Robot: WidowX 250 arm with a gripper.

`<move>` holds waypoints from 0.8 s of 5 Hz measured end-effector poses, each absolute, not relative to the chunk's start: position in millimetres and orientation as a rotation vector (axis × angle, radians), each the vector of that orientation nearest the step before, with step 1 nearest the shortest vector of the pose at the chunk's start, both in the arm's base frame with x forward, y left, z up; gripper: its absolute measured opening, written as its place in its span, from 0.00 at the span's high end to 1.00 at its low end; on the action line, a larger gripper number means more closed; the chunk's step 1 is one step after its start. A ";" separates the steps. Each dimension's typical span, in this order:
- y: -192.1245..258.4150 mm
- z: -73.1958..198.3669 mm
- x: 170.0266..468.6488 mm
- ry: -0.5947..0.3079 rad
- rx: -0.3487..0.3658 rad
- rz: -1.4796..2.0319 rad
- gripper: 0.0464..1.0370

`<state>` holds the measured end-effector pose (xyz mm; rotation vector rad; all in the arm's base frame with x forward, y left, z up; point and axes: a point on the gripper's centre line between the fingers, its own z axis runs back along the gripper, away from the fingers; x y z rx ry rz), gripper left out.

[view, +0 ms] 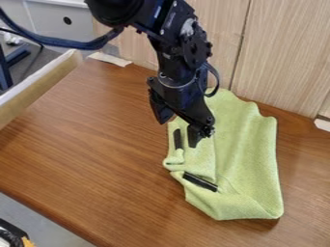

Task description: Unfold the cloth from right to left

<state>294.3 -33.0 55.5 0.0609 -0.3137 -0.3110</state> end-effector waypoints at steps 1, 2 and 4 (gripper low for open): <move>-32.7 48.1 292.4 -0.286 0.060 -0.306 0.04; -34.0 32.7 297.8 -0.210 0.054 -0.268 0.04; -31.4 -1.7 312.9 -0.090 0.041 -0.266 0.04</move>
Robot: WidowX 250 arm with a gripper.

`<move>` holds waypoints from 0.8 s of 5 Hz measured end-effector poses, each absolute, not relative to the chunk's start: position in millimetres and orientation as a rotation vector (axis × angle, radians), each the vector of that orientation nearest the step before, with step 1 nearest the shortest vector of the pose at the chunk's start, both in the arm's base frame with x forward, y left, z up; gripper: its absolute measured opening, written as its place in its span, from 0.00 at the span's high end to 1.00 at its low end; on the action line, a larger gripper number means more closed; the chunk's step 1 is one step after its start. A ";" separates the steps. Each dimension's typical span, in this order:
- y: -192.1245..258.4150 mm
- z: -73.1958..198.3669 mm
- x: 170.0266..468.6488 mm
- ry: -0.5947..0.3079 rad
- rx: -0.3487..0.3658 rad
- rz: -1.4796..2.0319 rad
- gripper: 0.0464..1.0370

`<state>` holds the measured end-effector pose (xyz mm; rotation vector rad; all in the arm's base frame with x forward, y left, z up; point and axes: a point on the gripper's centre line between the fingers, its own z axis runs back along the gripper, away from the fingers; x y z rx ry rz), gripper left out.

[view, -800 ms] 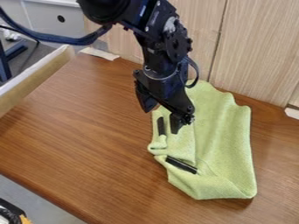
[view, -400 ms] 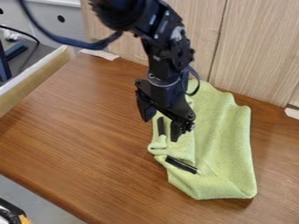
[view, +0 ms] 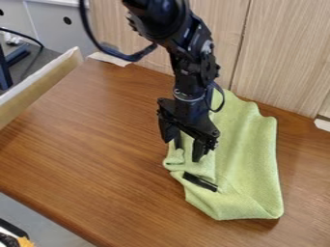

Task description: Unfold the cloth from right to left

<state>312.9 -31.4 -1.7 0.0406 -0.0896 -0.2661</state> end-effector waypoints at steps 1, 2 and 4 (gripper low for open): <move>-31.7 -12.4 320.8 -0.062 0.044 -0.277 0.09; -30.6 -12.4 322.4 -0.073 0.055 -0.268 0.38; -26.9 -18.3 313.1 -0.055 0.071 -0.246 0.88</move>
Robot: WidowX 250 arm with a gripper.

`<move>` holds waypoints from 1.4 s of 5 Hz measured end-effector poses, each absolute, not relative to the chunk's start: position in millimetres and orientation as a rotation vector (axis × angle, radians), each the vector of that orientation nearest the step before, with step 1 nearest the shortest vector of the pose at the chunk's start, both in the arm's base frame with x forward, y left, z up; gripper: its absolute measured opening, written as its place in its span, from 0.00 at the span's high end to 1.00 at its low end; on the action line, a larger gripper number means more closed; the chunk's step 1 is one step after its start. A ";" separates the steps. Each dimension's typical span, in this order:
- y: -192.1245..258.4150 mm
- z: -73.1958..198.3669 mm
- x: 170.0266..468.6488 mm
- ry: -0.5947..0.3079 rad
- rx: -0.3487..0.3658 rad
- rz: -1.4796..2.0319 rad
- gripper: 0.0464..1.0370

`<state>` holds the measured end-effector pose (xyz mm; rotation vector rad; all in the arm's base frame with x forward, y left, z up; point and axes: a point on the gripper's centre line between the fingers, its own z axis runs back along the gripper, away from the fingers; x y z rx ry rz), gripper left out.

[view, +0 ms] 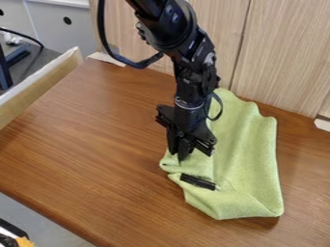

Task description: Unfold the cloth from right to left

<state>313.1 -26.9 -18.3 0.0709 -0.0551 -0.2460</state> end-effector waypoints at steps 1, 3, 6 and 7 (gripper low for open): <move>-25.7 -19.2 311.2 -0.050 0.079 -0.235 0.98; -22.8 5.1 308.3 -0.096 0.102 -0.255 0.99; 44.4 42.8 284.1 -0.178 0.129 -0.079 0.99; 76.7 38.7 278.7 -0.210 0.099 -0.018 0.99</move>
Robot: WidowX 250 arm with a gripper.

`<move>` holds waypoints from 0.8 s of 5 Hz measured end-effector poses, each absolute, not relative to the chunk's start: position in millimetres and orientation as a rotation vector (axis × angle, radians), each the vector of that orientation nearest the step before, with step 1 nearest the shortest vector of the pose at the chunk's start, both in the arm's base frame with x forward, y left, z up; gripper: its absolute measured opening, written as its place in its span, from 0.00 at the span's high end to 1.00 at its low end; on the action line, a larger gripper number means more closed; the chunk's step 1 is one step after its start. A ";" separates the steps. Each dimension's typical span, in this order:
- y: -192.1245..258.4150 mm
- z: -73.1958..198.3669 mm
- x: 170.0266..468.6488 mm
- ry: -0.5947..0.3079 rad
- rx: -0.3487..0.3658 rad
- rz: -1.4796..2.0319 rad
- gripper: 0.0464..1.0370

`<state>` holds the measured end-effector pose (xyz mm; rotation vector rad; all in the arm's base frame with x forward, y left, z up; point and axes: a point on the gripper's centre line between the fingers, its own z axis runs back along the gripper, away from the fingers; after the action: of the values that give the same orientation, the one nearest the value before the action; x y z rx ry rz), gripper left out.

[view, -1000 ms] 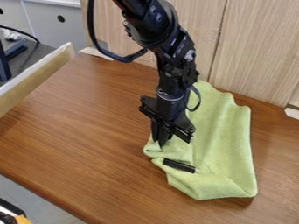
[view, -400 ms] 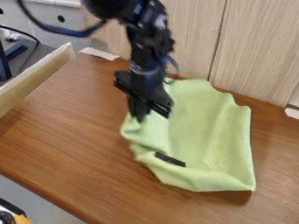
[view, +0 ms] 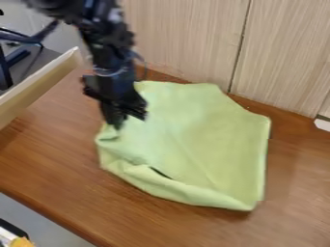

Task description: Unfold the cloth from right to left

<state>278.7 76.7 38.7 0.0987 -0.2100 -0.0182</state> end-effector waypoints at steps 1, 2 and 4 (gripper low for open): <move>101.0 7.6 272.1 -0.178 0.053 0.011 0.99; 113.7 -20.1 263.7 -0.171 0.022 0.040 0.99; 116.5 -29.2 257.7 -0.175 0.022 0.054 0.97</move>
<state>257.7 116.5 -29.2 0.0220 -0.1753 0.0535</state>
